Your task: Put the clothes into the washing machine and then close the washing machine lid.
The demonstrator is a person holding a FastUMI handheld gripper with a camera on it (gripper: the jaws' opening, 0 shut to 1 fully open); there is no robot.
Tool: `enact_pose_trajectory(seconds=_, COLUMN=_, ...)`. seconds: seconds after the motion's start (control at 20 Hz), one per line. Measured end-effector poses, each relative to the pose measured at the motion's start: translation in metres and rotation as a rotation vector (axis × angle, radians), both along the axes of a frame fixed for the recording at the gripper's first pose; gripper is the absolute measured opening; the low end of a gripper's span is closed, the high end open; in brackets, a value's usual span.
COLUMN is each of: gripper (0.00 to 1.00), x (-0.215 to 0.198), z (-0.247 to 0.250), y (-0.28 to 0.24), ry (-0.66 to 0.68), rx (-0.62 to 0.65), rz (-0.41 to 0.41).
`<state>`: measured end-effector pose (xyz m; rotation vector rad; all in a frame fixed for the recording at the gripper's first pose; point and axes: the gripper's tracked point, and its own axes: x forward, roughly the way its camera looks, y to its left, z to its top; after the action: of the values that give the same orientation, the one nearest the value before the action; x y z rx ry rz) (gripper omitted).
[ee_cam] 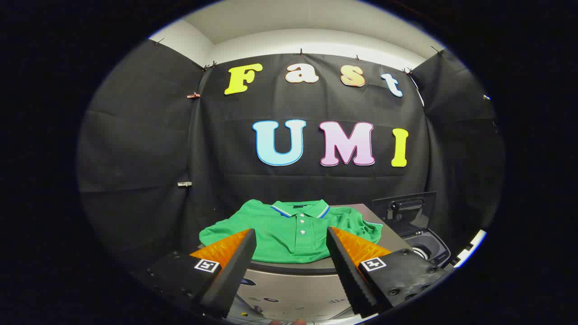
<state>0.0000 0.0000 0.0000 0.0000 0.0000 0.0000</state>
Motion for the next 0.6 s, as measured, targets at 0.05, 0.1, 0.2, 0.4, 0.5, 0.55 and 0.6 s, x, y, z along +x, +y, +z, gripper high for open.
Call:
enact_pose_trajectory(seconds=0.05, gripper=0.97, x=-0.0008, z=-0.0012, y=-0.0001, ry=0.004, rx=0.006, rz=0.002)
enact_pose_trajectory(seconds=0.1, gripper=0.97, x=-0.0014, z=-0.0031, y=0.0009, ry=0.005, rx=0.016, rz=0.004)
enact_pose_trajectory(seconds=0.2, gripper=0.97, x=-0.0027, z=-0.0037, y=-0.0007, ry=0.003, rx=0.027, rz=-0.002)
enact_pose_trajectory(seconds=0.4, gripper=0.97, x=-0.0008, z=-0.0038, y=0.0019, ry=0.0, rx=0.026, rz=0.003)
enact_pose_trajectory(seconds=0.5, gripper=0.97, x=-0.0017, z=-0.0047, y=0.0035, ry=0.002, rx=0.021, rz=0.009)
enact_pose_trajectory(seconds=0.55, gripper=0.97, x=-0.001, z=-0.0039, y=0.004, ry=0.0, rx=0.019, rz=0.011)
enact_pose_trajectory(seconds=0.6, gripper=0.97, x=-0.0006, z=-0.0027, y=0.0045, ry=-0.001, rx=0.017, rz=0.012)
